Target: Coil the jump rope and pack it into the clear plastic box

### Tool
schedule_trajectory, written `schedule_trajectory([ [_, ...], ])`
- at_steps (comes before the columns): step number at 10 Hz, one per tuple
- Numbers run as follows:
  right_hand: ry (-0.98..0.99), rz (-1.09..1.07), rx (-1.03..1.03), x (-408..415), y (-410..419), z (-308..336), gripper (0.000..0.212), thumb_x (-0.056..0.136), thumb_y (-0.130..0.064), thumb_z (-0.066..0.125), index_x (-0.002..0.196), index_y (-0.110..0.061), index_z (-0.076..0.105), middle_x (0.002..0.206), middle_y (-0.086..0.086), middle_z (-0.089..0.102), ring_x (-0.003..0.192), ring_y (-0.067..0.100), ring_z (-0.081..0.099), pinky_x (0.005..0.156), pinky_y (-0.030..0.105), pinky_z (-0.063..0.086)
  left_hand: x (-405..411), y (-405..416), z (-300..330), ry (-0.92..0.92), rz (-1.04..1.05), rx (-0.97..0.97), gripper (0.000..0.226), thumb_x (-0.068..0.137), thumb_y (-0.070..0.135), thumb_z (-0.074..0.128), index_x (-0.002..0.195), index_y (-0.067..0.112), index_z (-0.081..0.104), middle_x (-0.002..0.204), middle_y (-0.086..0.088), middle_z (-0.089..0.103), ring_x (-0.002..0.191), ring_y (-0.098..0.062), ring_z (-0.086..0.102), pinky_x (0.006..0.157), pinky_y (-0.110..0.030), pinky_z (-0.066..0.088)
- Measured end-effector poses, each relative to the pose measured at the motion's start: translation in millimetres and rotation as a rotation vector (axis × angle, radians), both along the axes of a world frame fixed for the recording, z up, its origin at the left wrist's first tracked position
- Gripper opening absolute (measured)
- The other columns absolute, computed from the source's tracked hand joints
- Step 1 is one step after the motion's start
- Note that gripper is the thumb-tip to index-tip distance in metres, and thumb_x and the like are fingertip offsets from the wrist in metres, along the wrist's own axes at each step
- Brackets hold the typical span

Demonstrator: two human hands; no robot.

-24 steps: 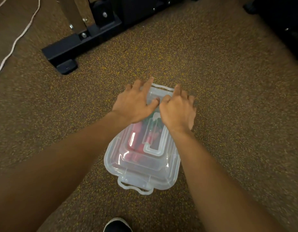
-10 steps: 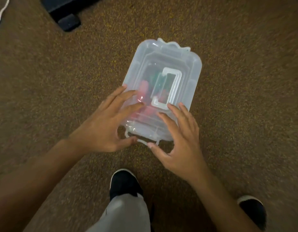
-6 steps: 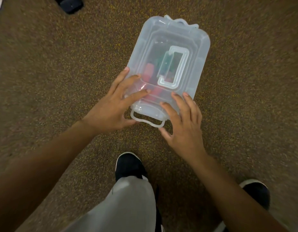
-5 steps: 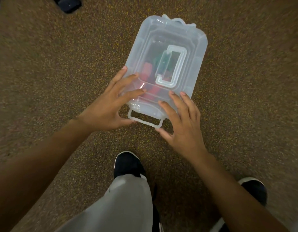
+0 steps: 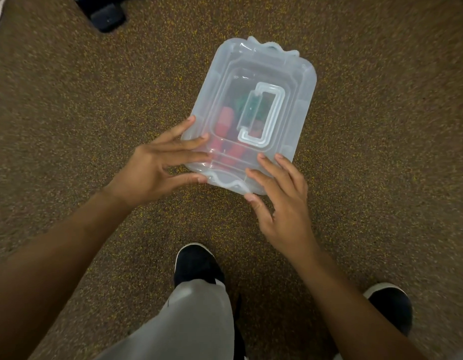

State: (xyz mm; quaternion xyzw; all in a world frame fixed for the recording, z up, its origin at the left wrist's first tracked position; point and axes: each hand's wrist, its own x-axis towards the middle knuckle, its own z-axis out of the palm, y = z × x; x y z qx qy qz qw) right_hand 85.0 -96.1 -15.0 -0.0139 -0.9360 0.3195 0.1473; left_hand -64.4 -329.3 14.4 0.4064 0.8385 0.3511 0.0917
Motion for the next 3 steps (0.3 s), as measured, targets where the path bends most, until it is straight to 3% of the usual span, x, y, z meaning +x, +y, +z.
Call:
schedule_trajectory([
  [1,-0.024,-0.008,0.002,0,-4,0,0.04,0.095,-0.029,0.069,0.133,-0.016,0.066,0.153,0.001,0.052,0.149,0.025,0.035,0.12,0.053,0.03,1,-2,1,0.001,0.003,-0.036,0.045,0.083,0.035,0.078,0.123,0.018,0.07,0.144,-0.005,0.058,0.151,-0.025,0.035,0.12,-0.042,0.035],
  [3,-0.076,-0.06,-0.047,-10,-5,19,0.058,0.092,-0.042,0.067,0.143,-0.017,0.059,0.158,0.001,0.047,0.151,0.022,0.032,0.12,0.058,0.024,-2,15,21,0.181,0.027,-0.159,0.061,0.09,0.056,0.062,0.139,0.02,0.058,0.153,-0.004,0.05,0.147,-0.027,0.037,0.112,-0.062,0.033],
])
